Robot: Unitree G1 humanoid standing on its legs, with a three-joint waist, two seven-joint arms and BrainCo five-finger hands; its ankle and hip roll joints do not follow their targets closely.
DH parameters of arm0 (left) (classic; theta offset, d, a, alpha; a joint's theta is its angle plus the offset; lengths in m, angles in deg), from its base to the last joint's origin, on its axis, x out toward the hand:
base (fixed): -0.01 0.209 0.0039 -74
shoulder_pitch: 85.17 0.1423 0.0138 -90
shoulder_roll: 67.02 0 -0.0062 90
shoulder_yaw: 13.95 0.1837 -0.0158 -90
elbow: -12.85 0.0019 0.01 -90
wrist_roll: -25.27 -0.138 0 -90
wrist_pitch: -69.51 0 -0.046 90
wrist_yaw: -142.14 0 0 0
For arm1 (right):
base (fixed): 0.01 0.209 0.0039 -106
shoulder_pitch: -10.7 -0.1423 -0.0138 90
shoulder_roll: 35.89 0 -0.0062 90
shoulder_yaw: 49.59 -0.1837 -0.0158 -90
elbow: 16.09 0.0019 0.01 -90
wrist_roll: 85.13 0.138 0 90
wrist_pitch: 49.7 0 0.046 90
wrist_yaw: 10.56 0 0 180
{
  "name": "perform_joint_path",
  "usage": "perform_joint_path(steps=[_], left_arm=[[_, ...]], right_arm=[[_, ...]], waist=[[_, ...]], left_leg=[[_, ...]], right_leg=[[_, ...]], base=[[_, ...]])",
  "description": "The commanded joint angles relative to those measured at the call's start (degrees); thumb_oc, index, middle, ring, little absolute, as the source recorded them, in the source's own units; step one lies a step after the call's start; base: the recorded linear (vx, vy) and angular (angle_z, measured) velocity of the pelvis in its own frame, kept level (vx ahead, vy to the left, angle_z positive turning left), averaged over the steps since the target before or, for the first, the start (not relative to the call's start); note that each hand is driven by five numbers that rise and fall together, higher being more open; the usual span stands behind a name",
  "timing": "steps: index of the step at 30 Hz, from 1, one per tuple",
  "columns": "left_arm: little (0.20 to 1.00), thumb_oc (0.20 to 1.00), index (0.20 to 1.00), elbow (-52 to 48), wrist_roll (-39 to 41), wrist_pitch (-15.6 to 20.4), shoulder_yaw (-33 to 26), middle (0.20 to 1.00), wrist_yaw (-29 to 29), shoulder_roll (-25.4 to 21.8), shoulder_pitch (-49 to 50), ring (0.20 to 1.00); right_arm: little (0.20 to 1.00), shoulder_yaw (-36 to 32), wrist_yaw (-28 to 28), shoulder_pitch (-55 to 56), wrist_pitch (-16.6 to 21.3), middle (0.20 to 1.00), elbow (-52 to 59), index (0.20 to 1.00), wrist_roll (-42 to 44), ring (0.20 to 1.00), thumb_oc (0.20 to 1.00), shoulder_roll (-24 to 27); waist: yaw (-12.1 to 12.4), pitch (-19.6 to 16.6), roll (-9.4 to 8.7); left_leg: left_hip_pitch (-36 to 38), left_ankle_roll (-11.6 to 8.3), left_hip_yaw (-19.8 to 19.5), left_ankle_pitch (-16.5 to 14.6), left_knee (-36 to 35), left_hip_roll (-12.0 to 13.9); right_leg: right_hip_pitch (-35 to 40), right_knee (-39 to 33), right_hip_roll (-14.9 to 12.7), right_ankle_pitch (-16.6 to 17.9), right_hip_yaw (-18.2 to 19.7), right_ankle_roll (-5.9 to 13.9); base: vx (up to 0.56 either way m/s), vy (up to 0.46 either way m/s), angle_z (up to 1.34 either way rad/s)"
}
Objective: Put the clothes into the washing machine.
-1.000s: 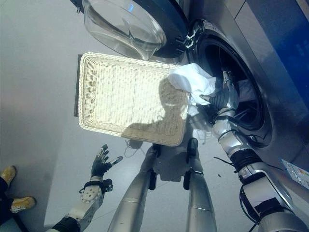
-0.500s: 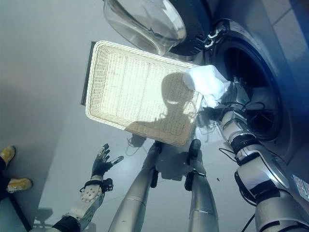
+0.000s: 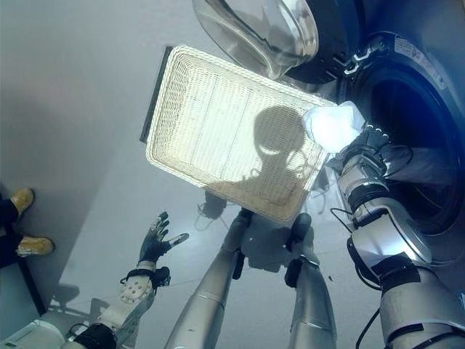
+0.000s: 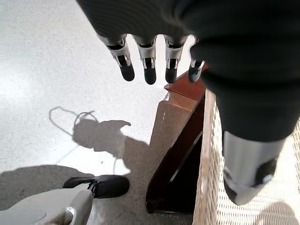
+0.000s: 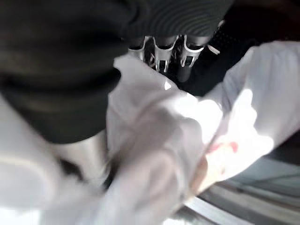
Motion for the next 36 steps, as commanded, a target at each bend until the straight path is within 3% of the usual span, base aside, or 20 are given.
perform_joint_path(steps=[1,2,3,5,6,7,11,14,15,19,21,22,25,28,31,33,35,36], left_arm=[[1.000,1.000,1.000,-1.7,-0.5,0.8,0.8,1.000,0.1,0.4,1.6,1.000],[1.000,1.000,1.000,-1.8,-0.6,0.8,0.3,1.000,0.2,0.3,0.9,1.000],[1.000,1.000,1.000,-1.9,-0.6,0.8,0.8,1.000,0.2,0.4,1.7,1.000],[1.000,1.000,1.000,-1.9,-0.6,0.9,0.6,1.000,0.2,0.4,1.9,1.000],[1.000,1.000,1.000,-2.0,-0.7,0.9,0.0,1.000,0.3,0.4,1.3,1.000],[1.000,1.000,1.000,-2.0,-0.7,0.9,0.0,1.000,0.3,0.4,1.3,1.000],[1.000,1.000,1.000,-1.6,-0.9,1.1,-1.7,1.000,0.6,1.1,2.7,1.000],[1.000,1.000,1.000,-1.3,-1.0,1.2,-2.4,1.000,0.6,1.3,3.0,1.000],[1.000,1.000,1.000,-0.9,-1.1,1.2,-3.2,1.000,1.1,1.6,3.2,1.000],[1.000,1.000,1.000,0.1,-1.1,1.5,-3.8,1.000,1.5,2.1,3.3,1.000],[1.000,1.000,1.000,1.6,-1.0,2.0,-4.3,1.000,1.4,2.5,3.3,1.000],[1.000,1.000,1.000,1.9,-1.0,2.1,-4.3,1.000,1.3,2.5,3.3,1.000],[1.000,1.000,1.000,3.6,-0.7,2.4,-4.3,1.000,1.1,2.6,2.8,1.000],[1.000,1.000,1.000,4.3,-0.1,2.7,-3.3,1.000,1.7,2.2,2.5,1.000],[1.000,1.000,1.000,3.6,0.1,1.9,-2.6,1.000,2.4,1.7,2.1,1.000],[1.000,1.000,1.000,2.6,0.9,1.4,-1.9,1.000,3.3,0.7,2.4,1.000],[1.000,1.000,1.000,2.4,0.9,1.4,-1.7,1.000,3.5,0.6,2.6,1.000],[1.000,1.000,1.000,2.1,1.0,1.5,-1.2,1.000,4.1,0.3,2.8,1.000]], right_arm=[[0.200,3.4,1.2,-0.1,0.7,0.200,0.7,0.200,-0.3,0.200,0.200,5.3],[0.200,3.1,2.0,-1.0,1.9,0.200,1.1,0.200,0.8,0.200,0.200,5.5],[0.200,3.1,2.5,0.0,2.6,0.200,1.2,0.200,1.6,0.200,0.200,5.4],[0.200,2.2,4.6,0.6,5.1,0.200,2.4,0.200,4.4,0.200,0.200,5.3],[0.200,1.1,5.9,0.3,7.4,0.200,3.7,0.200,8.2,0.200,0.200,5.5],[0.200,1.1,5.9,0.3,7.4,0.200,3.7,0.200,8.2,0.200,0.200,5.5],[0.200,-8.2,9.9,7.8,16.9,0.200,14.4,0.200,23.2,0.200,0.200,5.0],[0.200,-10.5,11.3,10.5,18.3,0.200,17.9,0.200,23.0,0.200,0.200,4.7],[0.200,-13.0,13.2,14.0,21.0,0.200,22.9,0.200,26.4,0.200,0.200,5.2],[0.200,-16.9,12.0,17.0,26.3,0.200,25.9,0.200,35.5,0.200,0.200,5.1],[0.200,-22.2,8.5,19.1,32.3,0.200,26.0,0.200,48.9,0.200,0.200,4.1],[0.200,-23.3,7.6,19.2,33.5,0.200,25.4,0.200,51.9,0.200,0.200,4.1],[0.200,-31.0,-0.6,19.5,37.6,0.200,20.2,0.200,75.3,0.200,0.200,3.9],[0.200,-36.5,-6.5,19.0,35.3,0.200,14.0,0.200,92.4,0.200,0.200,5.2],[0.200,-37.8,-5.8,17.9,36.4,0.200,11.6,0.200,99.1,0.200,0.200,6.9],[0.200,-39.4,-3.1,17.5,41.2,0.200,12.3,0.200,107.2,0.200,0.200,8.6],[0.200,-40.1,-2.6,17.6,43.0,0.200,12.7,0.200,109.4,0.200,0.200,8.9],[0.200,-41.2,-0.7,17.5,48.2,0.200,13.2,0.200,111.1,0.200,0.200,9.3]], waist=[[0.7,-0.9,4.36],[0.8,-0.9,4.39],[0.6,-0.9,4.23],[0.3,-0.9,4.02],[0.2,-0.9,4.01],[0.2,-0.9,4.01],[-1.8,-0.9,2.85],[-2.5,-0.9,2.39],[-3.7,-0.9,1.70],[-4.8,-0.9,1.11],[-5.6,-0.9,0.77],[-5.7,-0.9,0.71],[-6.0,-0.9,0.47],[-6.3,-0.9,0.37],[-6.2,-0.9,0.43],[-6.6,-0.9,0.15],[-6.7,-0.9,0.05],[-6.8,-0.9,-0.04]], left_leg=[[1.0,4.66,3.7,-3.3,1.4,-4.1],[-0.9,4.82,3.7,-1.7,1.3,-3.7],[1.1,4.64,3.7,-3.3,1.2,-4.0],[1.3,4.65,3.7,-3.3,1.1,-3.9],[-0.5,4.83,3.8,-1.8,1.1,-3.6],[-0.5,4.83,3.8,-1.8,1.1,-3.6],[0.6,4.58,4.6,-2.5,1.2,-3.3],[0.8,4.60,4.9,-2.6,1.2,-3.2],[1.2,4.64,5.4,-2.9,1.1,-3.0],[1.5,4.67,6.1,-3.2,1.2,-2.8],[2.4,4.68,6.5,-3.9,1.5,-2.6],[2.5,4.67,6.5,-4.0,1.6,-2.6],[3.6,4.62,6.6,-4.7,2.1,-2.7],[4.0,4.67,6.3,-4.9,2.3,-2.9],[4.1,4.75,6.2,-4.9,2.3,-2.9],[4.2,4.75,6.2,-4.9,2.2,-2.8],[4.3,4.76,6.2,-4.9,2.1,-2.8],[4.3,4.76,6.2,-4.9,1.9,-2.7]], right_leg=[[1.1,-2.2,3.1,3.6,-0.7,2.60],[-0.3,-3.2,3.4,5.5,-1.5,2.02],[1.2,-2.5,3.3,3.8,-0.6,2.60],[1.3,-2.5,3.6,3.9,-0.4,2.58],[-0.2,-3.2,4.0,5.7,-0.9,1.99],[-0.2,-3.2,4.0,5.7,-0.9,1.99],[0.2,-3.2,4.8,5.6,0.5,2.01],[0.3,-3.4,5.0,5.8,0.9,2.07],[0.3,-3.7,5.4,6.3,1.6,2.23],[0.3,-3.8,5.8,6.5,2.4,2.26],[0.8,-3.4,6.1,6.3,3.0,2.24],[0.9,-3.4,6.1,6.3,3.1,2.25],[2.0,-3.3,6.2,6.1,3.5,2.40],[2.6,-3.4,6.4,6.3,3.9,2.48],[2.6,-3.3,6.4,6.5,4.0,2.50],[2.8,-3.4,6.6,6.8,4.0,2.51],[2.9,-3.5,6.7,6.8,4.0,2.53],[2.9,-3.6,6.8,7.0,4.1,2.57]], base=[[-0.06,-0.007,0.00],[0.00,0.000,0.00],[0.00,0.000,0.00],[0.00,0.004,0.02],[-0.06,0.021,0.00],[-0.06,0.028,-0.05],[0.00,0.049,-0.06],[0.00,0.034,-0.10],[0.00,0.035,-0.12],[0.00,0.020,-0.13],[0.02,-0.004,-0.16],[0.02,-0.015,-0.15],[0.03,-0.033,-0.13],[0.04,-0.045,-0.03],[0.03,-0.048,0.02],[0.02,-0.034,0.02],[0.00,0.000,0.00],[0.02,-0.024,-0.03]])
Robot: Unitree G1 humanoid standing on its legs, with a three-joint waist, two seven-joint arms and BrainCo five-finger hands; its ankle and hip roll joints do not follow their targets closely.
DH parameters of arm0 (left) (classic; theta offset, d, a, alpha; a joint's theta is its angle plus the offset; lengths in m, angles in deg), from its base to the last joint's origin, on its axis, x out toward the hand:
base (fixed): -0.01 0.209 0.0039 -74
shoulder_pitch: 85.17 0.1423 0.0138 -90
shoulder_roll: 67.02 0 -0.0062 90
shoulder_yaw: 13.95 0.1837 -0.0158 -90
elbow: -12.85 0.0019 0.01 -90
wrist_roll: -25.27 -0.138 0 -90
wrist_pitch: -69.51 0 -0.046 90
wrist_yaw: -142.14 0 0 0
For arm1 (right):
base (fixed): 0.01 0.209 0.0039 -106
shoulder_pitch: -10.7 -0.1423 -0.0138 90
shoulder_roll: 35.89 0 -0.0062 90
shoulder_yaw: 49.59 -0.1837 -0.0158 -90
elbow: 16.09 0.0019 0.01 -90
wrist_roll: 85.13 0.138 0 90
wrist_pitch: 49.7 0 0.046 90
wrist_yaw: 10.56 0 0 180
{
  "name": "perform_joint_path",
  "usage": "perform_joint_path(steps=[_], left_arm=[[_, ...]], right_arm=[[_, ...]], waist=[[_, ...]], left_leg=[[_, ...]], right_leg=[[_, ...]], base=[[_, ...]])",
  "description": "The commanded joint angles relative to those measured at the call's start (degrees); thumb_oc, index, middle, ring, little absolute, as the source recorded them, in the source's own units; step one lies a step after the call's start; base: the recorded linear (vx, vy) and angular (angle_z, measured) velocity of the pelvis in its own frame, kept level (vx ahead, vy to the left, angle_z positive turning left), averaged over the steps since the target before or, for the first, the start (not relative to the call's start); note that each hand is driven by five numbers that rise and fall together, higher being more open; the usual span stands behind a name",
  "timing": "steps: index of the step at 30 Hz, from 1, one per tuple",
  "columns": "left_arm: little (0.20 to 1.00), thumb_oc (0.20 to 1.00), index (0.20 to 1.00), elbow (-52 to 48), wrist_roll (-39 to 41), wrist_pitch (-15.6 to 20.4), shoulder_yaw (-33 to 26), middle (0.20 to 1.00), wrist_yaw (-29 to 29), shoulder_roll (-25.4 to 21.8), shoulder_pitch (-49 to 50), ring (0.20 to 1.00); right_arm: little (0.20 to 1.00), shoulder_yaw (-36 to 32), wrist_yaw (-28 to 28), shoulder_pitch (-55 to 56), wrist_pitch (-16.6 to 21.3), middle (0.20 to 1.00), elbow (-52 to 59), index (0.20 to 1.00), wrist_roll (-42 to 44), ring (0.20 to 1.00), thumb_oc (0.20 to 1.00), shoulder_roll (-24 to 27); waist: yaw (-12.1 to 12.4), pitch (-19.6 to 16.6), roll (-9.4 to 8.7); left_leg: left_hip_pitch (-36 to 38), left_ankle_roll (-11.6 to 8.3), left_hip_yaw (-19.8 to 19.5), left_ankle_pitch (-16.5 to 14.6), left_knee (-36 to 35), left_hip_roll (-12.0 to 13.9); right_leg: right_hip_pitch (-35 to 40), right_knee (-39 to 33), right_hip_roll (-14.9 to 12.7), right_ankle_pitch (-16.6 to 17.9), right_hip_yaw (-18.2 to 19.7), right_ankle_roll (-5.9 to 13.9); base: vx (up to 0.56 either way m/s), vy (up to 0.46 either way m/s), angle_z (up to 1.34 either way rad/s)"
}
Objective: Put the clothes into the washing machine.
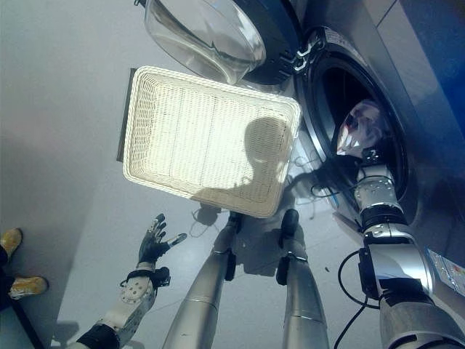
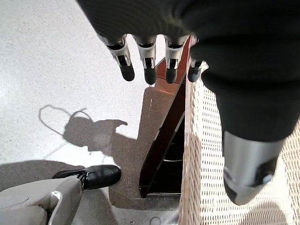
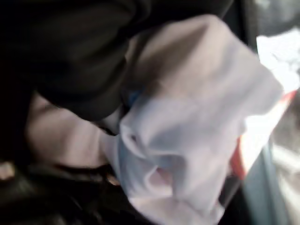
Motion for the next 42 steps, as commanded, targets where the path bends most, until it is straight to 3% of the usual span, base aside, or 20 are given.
perform_joint_path(steps=[1,2,3,5,7,8,9,10,11,13,14,18,20,21,26,29,31,33,35,42], left_arm=[[1.000,1.000,1.000,-0.5,0.8,0.8,-0.9,1.000,2.5,-0.4,2.9,1.000],[1.000,1.000,1.000,-0.7,0.9,0.8,-0.8,1.000,2.6,-0.6,3.2,1.000],[1.000,1.000,1.000,-1.3,1.0,0.5,-0.6,1.000,3.0,-0.7,3.3,1.000],[1.000,1.000,1.000,-1.7,1.4,0.2,-0.1,1.000,3.3,-0.9,3.1,1.000],[1.000,1.000,1.000,-2.1,1.9,-0.2,0.3,1.000,3.5,-1.3,2.5,1.000],[1.000,1.000,1.000,-2.2,2.1,-0.5,0.4,1.000,3.5,-1.3,2.5,1.000],[1.000,1.000,1.000,-2.6,2.0,-1.4,0.3,1.000,3.4,-1.0,2.2,1.000],[1.000,1.000,1.000,-2.6,2.0,-1.4,0.3,1.000,3.4,-1.0,2.2,1.000],[1.000,1.000,1.000,-2.7,2.1,-1.7,0.1,1.000,3.2,-1.0,2.0,1.000],[1.000,1.000,1.000,-2.6,2.1,-1.6,-0.1,1.000,3.0,-1.0,1.8,1.000],[1.000,1.000,1.000,-1.6,2.0,-1.0,-0.1,1.000,2.5,-0.3,1.3,1.000],[1.000,1.000,1.000,-0.1,1.6,-0.8,0.6,1.000,2.6,0.7,0.2,1.000],[1.000,1.000,1.000,0.1,1.5,-0.7,0.7,1.000,2.6,0.9,0.0,1.000],[1.000,1.000,1.000,0.4,1.2,-1.0,1.1,1.000,3.1,1.5,-0.5,1.000],[1.000,1.000,1.000,1.8,1.0,-0.7,0.6,1.000,2.6,2.5,-1.2,1.000],[1.000,1.000,1.000,2.4,0.9,-0.6,0.8,1.000,2.3,3.1,-1.6,1.000],[1.000,1.000,1.000,2.3,1.0,-0.8,0.7,1.000,2.0,3.0,-1.8,1.000],[1.000,1.000,1.000,2.1,0.6,-0.9,-0.2,1.000,1.1,2.9,-1.7,1.000],[1.000,1.000,1.000,2.2,0.5,-0.9,-1.1,1.000,0.4,2.7,-1.7,1.000],[1.000,1.000,1.000,3.5,-0.4,-0.1,-3.4,1.000,-1.4,2.6,-0.9,1.000]], right_arm=[[0.200,-4.5,4.0,5.9,16.5,0.200,3.2,0.200,7.9,0.200,0.200,9.8],[0.200,-4.8,5.4,5.6,20.8,0.200,4.1,0.200,9.3,0.200,0.200,10.2],[0.200,-5.4,7.4,5.0,32.7,0.200,6.3,0.200,13.2,0.200,0.200,10.3],[0.200,-6.7,8.3,4.9,41.0,0.200,7.3,0.200,14.3,0.200,0.200,10.1],[0.435,-6.9,11.1,4.7,44.2,0.435,8.1,0.435,14.5,0.435,0.435,9.9],[0.642,-6.9,12.1,5.0,43.8,0.642,8.1,0.642,14.5,0.642,0.642,9.7],[1.000,-6.2,12.6,5.5,40.2,1.000,7.7,1.000,12.6,1.000,1.000,9.1],[1.000,-6.2,12.6,5.5,40.2,1.000,7.7,1.000,12.6,1.000,1.000,9.1],[1.000,-5.3,11.5,5.6,36.8,1.000,7.4,1.000,13.2,1.000,1.000,8.6],[1.000,-4.8,11.1,5.4,34.5,1.000,7.0,1.000,13.1,1.000,1.000,8.2],[1.000,-3.9,6.1,6.1,31.7,1.000,6.6,1.000,17.8,1.000,1.000,5.8],[1.000,-3.6,0.3,7.8,24.3,1.000,3.4,1.000,17.8,1.000,1.000,2.8],[1.000,-3.3,-1.1,7.8,23.5,1.000,2.3,1.000,17.8,1.000,1.000,2.8],[1.000,-2.0,-3.4,7.4,20.9,1.000,1.1,1.000,9.5,1.000,1.000,1.7],[1.000,0.0,-6.4,7.0,20.9,1.000,0.9,1.000,1.5,1.000,1.000,1.0],[1.000,0.8,-13.8,6.9,16.9,1.000,-1.9,1.000,-6.4,1.000,1.000,0.9],[1.000,1.9,-12.8,6.8,15.7,1.000,-2.1,1.000,-14.3,1.000,1.000,1.0],[1.000,5.2,-9.2,7.0,13.4,1.000,-1.5,1.000,-30.4,1.000,1.000,1.4],[1.000,7.3,-6.6,7.4,11.4,1.000,-0.9,1.000,-39.4,1.000,1.000,1.8],[1.000,11.5,-5.3,10.7,7.9,1.000,0.4,1.000,-50.5,1.000,1.000,1.2]], waist=[[-1.0,-1.0,0.42],[-1.0,-1.0,0.40],[-1.1,-1.0,0.43],[-1.2,-1.0,0.57],[-1.2,-1.0,0.76],[-1.2,-1.0,0.87],[-1.1,-1.0,1.16],[-1.1,-1.0,1.16],[-1.1,-1.0,1.25],[-1.0,-1.0,1.33],[-0.8,-1.0,1.47],[-0.6,-1.0,1.74],[-0.6,-1.0,1.79],[-0.5,-1.0,1.99],[-0.4,-1.0,2.31],[-0.4,-1.0,2.56],[-0.4,-1.0,2.52],[-0.5,-1.0,2.26],[-0.7,-1.0,2.00],[-1.0,-1.0,0.90]], left_leg=[[2.9,3.48,2.5,-3.2,-1.1,-3.8],[2.9,3.52,2.4,-3.2,-1.2,-3.8],[3.0,3.48,2.5,-3.2,-1.5,-3.8],[3.0,3.42,2.4,-3.2,-1.5,-3.8],[2.4,3.35,2.4,-2.7,-1.2,-3.8],[2.6,3.33,2.4,-3.1,-0.9,-3.9],[2.6,3.44,2.3,-3.1,-0.6,-4.1],[2.6,3.44,2.3,-3.1,-0.6,-4.1],[2.5,3.45,2.3,-3.1,-0.4,-4.1],[2.1,3.46,2.3,-2.5,-0.5,-4.1],[2.6,3.45,2.3,-2.9,-0.6,-4.2],[2.6,3.42,2.2,-2.7,-0.6,-4.5],[2.7,3.43,2.2,-2.7,-0.6,-4.5],[2.6,3.43,2.3,-2.7,-0.6,-4.5],[2.9,3.26,2.8,-2.6,-0.8,-4.4],[3.2,3.25,2.9,-2.7,-0.8,-4.6],[3.1,3.23,3.0,-2.7,-0.8,-4.6],[3.3,3.26,3.4,-2.6,-1.0,-4.5],[3.6,3.32,3.7,-2.7,-1.2,-4.5],[4.7,3.55,4.3,-3.3,-0.8,-4.4]], right_leg=[[0.4,0.1,4.6,3.4,0.1,2.11],[0.5,0.0,4.7,3.3,0.2,2.05],[0.6,-0.3,4.7,3.3,0.1,2.07],[0.6,-0.2,4.7,3.1,0.1,2.12],[0.2,-0.2,4.7,3.5,0.0,1.99],[0.4,0.0,4.7,3.0,0.1,2.07],[0.5,0.3,4.6,2.8,0.3,1.95],[0.5,0.3,4.6,2.8,0.3,1.95],[0.5,0.3,4.6,2.6,0.3,1.90],[0.3,0.0,4.6,3.1,0.1,1.79],[1.0,-0.3,4.2,2.4,0.0,1.86],[1.6,-0.6,3.9,2.4,-0.3,1.88],[1.6,-0.6,3.9,2.4,-0.3,1.89],[1.6,-0.7,3.7,2.4,-0.4,1.89],[1.9,-1.0,3.3,2.4,-0.8,1.97],[2.1,-1.2,3.1,2.4,-0.9,2.09],[2.1,-1.4,3.0,2.6,-0.9,2.14],[2.1,-2.0,3.0,3.1,-0.9,2.16],[2.2,-2.3,3.2,3.3,-0.8,2.15],[3.0,-2.3,3.4,3.5,-0.8,2.17]], base=[[0.02,-0.024,-0.05],[0.01,-0.013,-0.04],[0.00,0.000,0.00],[0.00,0.000,0.00],[-0.01,-0.004,-0.02],[0.00,0.000,0.00],[0.00,0.000,0.00],[0.00,0.000,0.00],[0.00,0.000,0.00],[0.00,0.000,0.00],[0.00,0.000,0.00],[-0.01,-0.007,0.02],[0.00,0.000,0.00],[0.00,0.000,0.00],[-0.02,0.015,0.00],[-0.03,0.016,0.00],[-0.04,0.017,0.01],[-0.06,0.016,-0.03],[-0.06,0.016,-0.06],[-0.06,0.011,-0.04]])
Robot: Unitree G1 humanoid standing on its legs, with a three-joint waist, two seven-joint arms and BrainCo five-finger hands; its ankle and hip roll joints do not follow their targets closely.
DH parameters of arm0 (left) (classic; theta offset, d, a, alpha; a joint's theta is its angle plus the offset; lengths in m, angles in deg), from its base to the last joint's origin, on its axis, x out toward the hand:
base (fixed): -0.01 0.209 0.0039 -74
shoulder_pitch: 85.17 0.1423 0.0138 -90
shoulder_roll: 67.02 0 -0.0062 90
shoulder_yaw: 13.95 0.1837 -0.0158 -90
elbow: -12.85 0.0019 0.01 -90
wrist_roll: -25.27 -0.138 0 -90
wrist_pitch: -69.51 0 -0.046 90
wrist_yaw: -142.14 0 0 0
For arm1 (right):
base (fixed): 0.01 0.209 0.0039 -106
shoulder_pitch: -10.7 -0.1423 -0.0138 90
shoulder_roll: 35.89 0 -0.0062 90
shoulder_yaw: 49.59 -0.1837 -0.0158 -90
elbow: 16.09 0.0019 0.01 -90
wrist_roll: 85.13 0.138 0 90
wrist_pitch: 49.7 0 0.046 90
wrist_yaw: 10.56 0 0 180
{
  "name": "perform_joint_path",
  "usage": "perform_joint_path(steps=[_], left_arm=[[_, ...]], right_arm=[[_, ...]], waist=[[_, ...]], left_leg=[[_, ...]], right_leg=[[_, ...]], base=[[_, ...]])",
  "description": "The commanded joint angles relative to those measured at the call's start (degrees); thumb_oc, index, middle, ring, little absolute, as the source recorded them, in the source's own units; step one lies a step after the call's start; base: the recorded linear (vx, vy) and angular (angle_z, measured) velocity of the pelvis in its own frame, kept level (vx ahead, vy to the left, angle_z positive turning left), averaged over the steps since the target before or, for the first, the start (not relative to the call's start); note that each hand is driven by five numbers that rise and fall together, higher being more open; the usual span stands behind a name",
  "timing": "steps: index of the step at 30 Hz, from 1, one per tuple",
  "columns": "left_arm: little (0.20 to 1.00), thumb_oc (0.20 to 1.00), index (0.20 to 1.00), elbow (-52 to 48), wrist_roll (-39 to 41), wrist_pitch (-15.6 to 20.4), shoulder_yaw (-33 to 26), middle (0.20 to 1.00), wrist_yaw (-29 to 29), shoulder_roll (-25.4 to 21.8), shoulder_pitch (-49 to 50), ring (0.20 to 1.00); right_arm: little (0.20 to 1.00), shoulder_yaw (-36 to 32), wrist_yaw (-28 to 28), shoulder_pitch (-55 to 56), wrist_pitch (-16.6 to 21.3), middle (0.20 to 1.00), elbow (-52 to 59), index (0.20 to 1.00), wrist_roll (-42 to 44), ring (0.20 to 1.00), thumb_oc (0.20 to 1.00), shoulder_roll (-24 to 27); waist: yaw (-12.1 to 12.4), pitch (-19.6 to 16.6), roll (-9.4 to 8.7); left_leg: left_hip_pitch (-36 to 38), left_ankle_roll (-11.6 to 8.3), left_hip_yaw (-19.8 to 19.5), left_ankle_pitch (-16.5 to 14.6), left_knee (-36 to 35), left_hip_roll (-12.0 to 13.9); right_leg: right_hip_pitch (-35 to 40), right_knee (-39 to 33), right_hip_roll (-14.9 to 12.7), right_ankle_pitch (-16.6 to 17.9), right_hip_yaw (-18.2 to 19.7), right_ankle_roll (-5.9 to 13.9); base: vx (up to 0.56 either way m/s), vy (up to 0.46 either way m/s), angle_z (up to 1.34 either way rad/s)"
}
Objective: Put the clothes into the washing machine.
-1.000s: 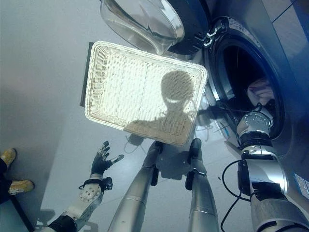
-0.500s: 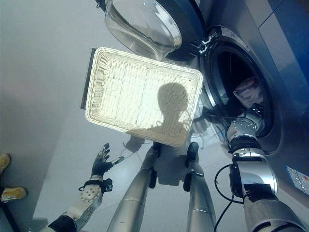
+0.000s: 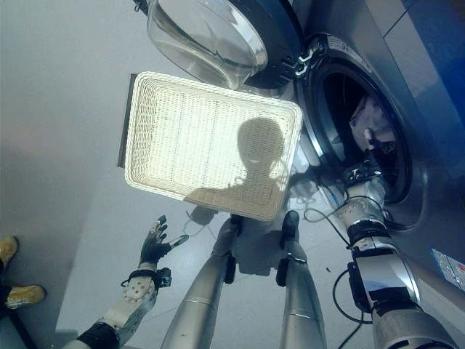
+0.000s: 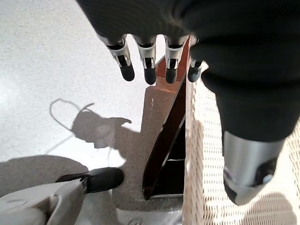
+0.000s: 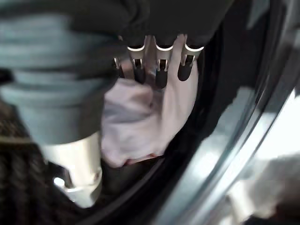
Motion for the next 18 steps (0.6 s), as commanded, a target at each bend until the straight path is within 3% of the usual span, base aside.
perform_joint_path(steps=[1,8,18], left_arm=[[1.000,1.000,1.000,1.7,-1.2,1.8,-1.5,1.000,-0.7,2.3,-0.1,1.000],[1.000,1.000,1.000,4.2,-3.5,-0.5,-4.0,1.000,-1.1,3.3,0.5,1.000],[1.000,1.000,1.000,8.5,-5.7,-1.8,-6.1,1.000,-2.6,4.2,1.2,1.000]], right_arm=[[1.000,1.6,0.3,2.7,-0.5,1.000,2.7,1.000,-4.7,1.000,1.000,3.9],[1.000,4.5,-1.4,12.2,-1.6,1.000,8.0,1.000,-12.3,1.000,1.000,-3.8],[1.000,8.8,-2.2,19.2,-2.8,1.000,9.5,1.000,-19.1,1.000,1.000,-8.5]], waist=[[0.3,-1.1,2.03],[-0.9,-1.1,0.45],[-1.7,-1.1,-0.89]], left_leg=[[3.0,2.01,1.7,-3.5,0.6,-3.6],[7.0,2.10,2.2,-5.5,2.5,-3.8],[11.7,1.69,2.3,-6.5,3.0,-3.6]], right_leg=[[2.2,-1.3,4.3,2.9,-2.7,0.68],[6.1,-2.2,4.0,2.8,-2.1,0.47],[11.1,-3.8,3.7,2.5,-1.5,0.38]], base=[[-0.08,0.016,-0.03],[-0.09,0.023,-0.01],[-0.03,0.013,-0.02]])
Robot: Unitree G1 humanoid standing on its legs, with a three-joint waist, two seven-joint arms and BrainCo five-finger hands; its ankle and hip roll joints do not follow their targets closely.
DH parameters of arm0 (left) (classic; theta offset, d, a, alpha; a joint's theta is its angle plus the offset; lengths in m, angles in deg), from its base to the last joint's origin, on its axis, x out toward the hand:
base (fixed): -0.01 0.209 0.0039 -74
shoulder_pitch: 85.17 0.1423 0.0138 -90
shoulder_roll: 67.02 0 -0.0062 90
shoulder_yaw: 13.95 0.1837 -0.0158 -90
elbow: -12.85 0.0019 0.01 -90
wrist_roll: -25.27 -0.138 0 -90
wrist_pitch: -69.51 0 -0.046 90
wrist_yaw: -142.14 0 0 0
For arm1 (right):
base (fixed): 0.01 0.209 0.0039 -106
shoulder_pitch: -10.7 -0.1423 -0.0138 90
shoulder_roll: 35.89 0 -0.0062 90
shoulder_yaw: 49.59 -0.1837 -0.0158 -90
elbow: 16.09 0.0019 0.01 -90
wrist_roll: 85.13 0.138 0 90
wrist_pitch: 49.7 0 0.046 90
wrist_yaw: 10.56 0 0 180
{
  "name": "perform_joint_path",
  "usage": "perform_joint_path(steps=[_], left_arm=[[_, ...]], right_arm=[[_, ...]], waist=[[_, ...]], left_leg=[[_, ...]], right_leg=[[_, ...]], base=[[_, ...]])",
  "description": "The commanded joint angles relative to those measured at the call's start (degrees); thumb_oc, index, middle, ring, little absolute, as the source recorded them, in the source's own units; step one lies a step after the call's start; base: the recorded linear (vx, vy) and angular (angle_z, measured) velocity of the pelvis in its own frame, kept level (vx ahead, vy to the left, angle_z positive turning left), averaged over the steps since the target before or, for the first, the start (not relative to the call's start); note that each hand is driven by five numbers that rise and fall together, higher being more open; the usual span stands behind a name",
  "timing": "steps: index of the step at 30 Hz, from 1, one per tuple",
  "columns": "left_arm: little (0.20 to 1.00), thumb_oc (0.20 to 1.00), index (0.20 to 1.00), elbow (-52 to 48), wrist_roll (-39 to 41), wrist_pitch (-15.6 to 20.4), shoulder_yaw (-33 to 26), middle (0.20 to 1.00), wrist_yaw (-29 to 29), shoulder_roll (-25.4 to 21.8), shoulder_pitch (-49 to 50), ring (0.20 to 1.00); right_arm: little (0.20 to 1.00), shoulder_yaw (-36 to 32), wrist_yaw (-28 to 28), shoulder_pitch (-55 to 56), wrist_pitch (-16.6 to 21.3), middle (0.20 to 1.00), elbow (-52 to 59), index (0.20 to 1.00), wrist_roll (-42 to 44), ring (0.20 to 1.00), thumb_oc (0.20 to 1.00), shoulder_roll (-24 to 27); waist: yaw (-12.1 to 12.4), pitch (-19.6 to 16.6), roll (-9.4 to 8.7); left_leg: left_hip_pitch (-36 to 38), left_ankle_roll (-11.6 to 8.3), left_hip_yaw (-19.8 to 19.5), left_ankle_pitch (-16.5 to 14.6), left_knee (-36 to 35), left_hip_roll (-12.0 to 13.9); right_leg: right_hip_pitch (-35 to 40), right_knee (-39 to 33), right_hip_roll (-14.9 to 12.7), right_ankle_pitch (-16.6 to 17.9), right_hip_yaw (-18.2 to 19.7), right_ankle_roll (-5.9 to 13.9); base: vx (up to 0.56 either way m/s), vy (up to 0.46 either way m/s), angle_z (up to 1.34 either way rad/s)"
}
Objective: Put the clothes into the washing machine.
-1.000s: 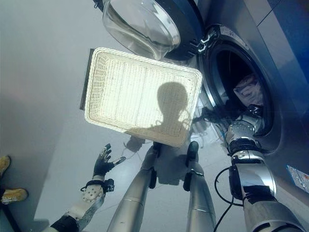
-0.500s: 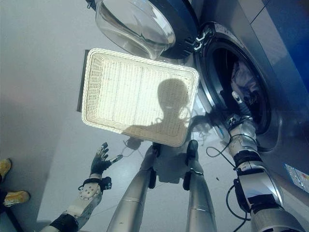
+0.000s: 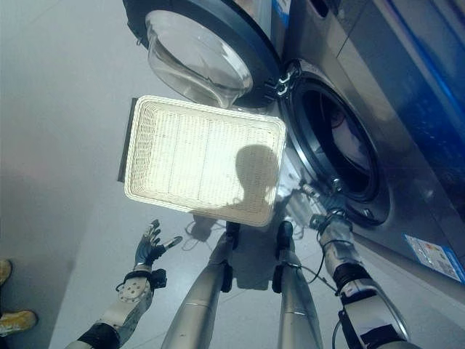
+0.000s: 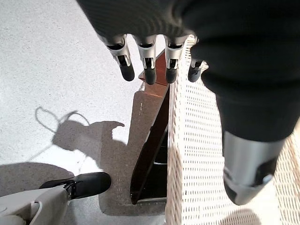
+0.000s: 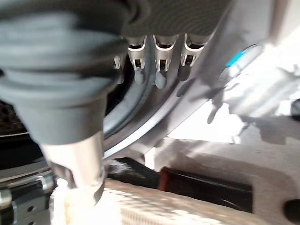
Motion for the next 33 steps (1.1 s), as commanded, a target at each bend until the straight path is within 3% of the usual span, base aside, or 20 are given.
perform_joint_path(steps=[1,5,6,8,9,12,13,17,18,21,22,23,24,33], left_arm=[[1.000,1.000,1.000,8.4,-5.9,-1.0,-5.2,1.000,-3.3,2.7,1.5,1.000],[1.000,1.000,1.000,8.4,-5.9,-1.0,-5.2,1.000,-3.3,2.7,1.5,1.000],[1.000,1.000,1.000,11.3,-7.4,-2.0,-6.3,1.000,-6.7,3.0,1.9,1.000],[1.000,1.000,1.000,11.3,-7.4,-2.0,-6.3,1.000,-6.7,3.0,1.9,1.000],[1.000,1.000,1.000,15.1,-8.4,-2.7,-6.5,1.000,-12.3,3.6,3.8,1.000],[1.000,1.000,1.000,15.1,-8.4,-2.7,-6.5,1.000,-12.3,3.6,3.8,1.000],[1.000,1.000,1.000,19.4,-8.8,-2.4,-7.4,1.000,-17.5,4.7,5.8,1.000],[1.000,1.000,1.000,19.4,-8.8,-2.4,-7.4,1.000,-17.5,4.7,5.8,1.000],[1.000,1.000,1.000,23.4,-9.2,-3.4,-9.3,1.000,-21.1,6.1,7.9,1.000],[1.000,1.000,1.000,23.4,-9.2,-3.4,-9.3,1.000,-21.1,6.1,7.9,1.000],[1.000,1.000,1.000,27.9,-10.4,-3.6,-11.2,1.000,-24.7,7.8,10.3,1.000],[1.000,1.000,1.000,27.9,-10.4,-3.6,-11.2,1.000,-24.7,7.8,10.3,1.000],[1.000,1.000,1.000,29.3,-9.3,-4.4,-12.7,1.000,-28.0,9.0,11.8,1.000],[1.000,1.000,1.000,32.3,-12.7,-7.8,-15.0,1.000,-29.7,9.5,13.3,1.000]], right_arm=[[1.000,5.2,-0.5,6.7,-1.0,1.000,1.5,1.000,-11.5,1.000,1.000,-2.3],[1.000,5.2,-0.5,6.7,-1.0,1.000,1.5,1.000,-11.5,1.000,1.000,-2.3],[1.000,8.0,-1.3,11.2,-1.2,1.000,-1.1,1.000,-18.5,1.000,1.000,-3.9],[1.000,8.0,-1.3,11.2,-1.2,1.000,-1.1,1.000,-18.5,1.000,1.000,-3.9],[1.000,8.8,-6.4,17.3,-2.5,1.000,-4.6,1.000,-20.3,1.000,1.000,-4.6],[1.000,8.8,-6.4,17.3,-2.5,1.000,-4.6,1.000,-20.3,1.000,1.000,-4.6],[1.000,7.9,-8.5,21.7,-2.8,1.000,-8.2,1.000,-22.2,1.000,1.000,-5.7],[1.000,7.9,-8.5,21.7,-2.8,1.000,-8.2,1.000,-22.2,1.000,1.000,-5.7],[1.000,6.0,-9.9,25.4,-4.5,1.000,-11.2,1.000,-26.1,1.000,1.000,-6.9],[1.000,6.0,-9.9,25.4,-4.5,1.000,-11.2,1.000,-26.1,1.000,1.000,-6.9],[1.000,4.7,-10.3,28.7,-6.6,1.000,-14.3,1.000,-31.8,1.000,1.000,-7.7],[1.000,4.7,-10.3,28.7,-6.6,1.000,-14.3,1.000,-31.8,1.000,1.000,-7.7],[1.000,3.3,-10.0,30.2,-9.2,1.000,-15.3,1.000,-33.0,1.000,1.000,-8.0],[1.000,1.5,-11.5,30.7,-10.0,1.000,-16.0,1.000,-32.5,1.000,1.000,-9.1]], waist=[[0.1,-1.1,-1.55],[0.1,-1.1,-1.55],[0.3,-1.1,-2.20],[0.3,-1.1,-2.20],[0.3,-5.6,-3.00],[0.3,-5.6,-3.00],[-0.3,-9.7,-3.76],[-0.3,-9.7,-3.76],[-1.1,-14.0,-4.59],[-1.1,-14.0,-4.59],[-1.6,-18.9,-5.35],[-1.6,-18.9,-5.35],[-1.5,-22.0,-5.99],[-1.6,-24.6,-7.28]], left_leg=[[9.4,1.46,1.9,-6.4,2.7,-3.7],[9.4,1.46,1.9,-6.4,2.7,-3.7],[14.8,1.16,1.4,-6.9,1.8,-3.7],[14.8,1.16,1.4,-6.9,1.8,-3.7],[19.3,0.80,0.7,-7.3,-0.5,-3.2],[19.3,0.80,0.7,-7.3,-0.5,-3.2],[23.4,0.49,-0.3,-7.3,-2.8,-2.7],[23.4,0.49,-0.3,-7.3,-2.8,-2.7],[28.9,0.06,-0.4,-7.5,-5.8,-2.1],[28.9,0.06,-0.4,-7.5,-5.8,-2.1],[34.2,-0.25,-0.2,-8.0,-8.0,-1.7],[34.2,-0.25,-0.2,-8.0,-8.0,-1.7],[37.2,-0.33,0.2,-8.9,-8.3,-1.5],[40.7,0.54,-0.2,-11.9,-5.5,-2.7]], right_leg=[[9.2,-3.8,3.1,2.2,-1.8,0.54],[9.2,-3.8,3.1,2.2,-1.8,0.54],[14.9,-4.7,2.7,1.4,-1.8,0.50],[14.9,-4.7,2.7,1.4,-1.8,0.50],[20.0,-6.0,2.3,0.1,-1.9,0.34],[20.0,-6.0,2.3,0.1,-1.9,0.34],[24.7,-7.6,2.7,-0.8,-1.7,0.09],[24.7,-7.6,2.7,-0.8,-1.7,0.09],[30.8,-10.9,3.4,-1.3,-1.3,0.02],[30.8,-10.9,3.4,-1.3,-1.3,0.02],[36.7,-14.4,4.1,-1.1,-0.9,-0.02],[36.7,-14.4,4.1,-1.1,-0.9,-0.02],[40.2,-16.9,4.1,-0.6,-1.1,0.02],[44.5,-19.4,4.0,0.3,0.5,-0.02]], base=[[0.00,0.000,0.00],[0.00,-0.005,-0.04],[-0.01,-0.020,-0.15],[0.04,-0.032,-0.13],[0.08,-0.043,-0.10],[0.06,-0.033,-0.01],[0.11,-0.055,0.08],[0.08,-0.019,0.23],[0.21,-0.022,0.84],[0.16,-0.010,0.31],[0.28,-0.008,0.10],[0.47,-0.011,-0.03],[0.23,-0.008,-0.23],[0.08,-0.005,-0.05]])
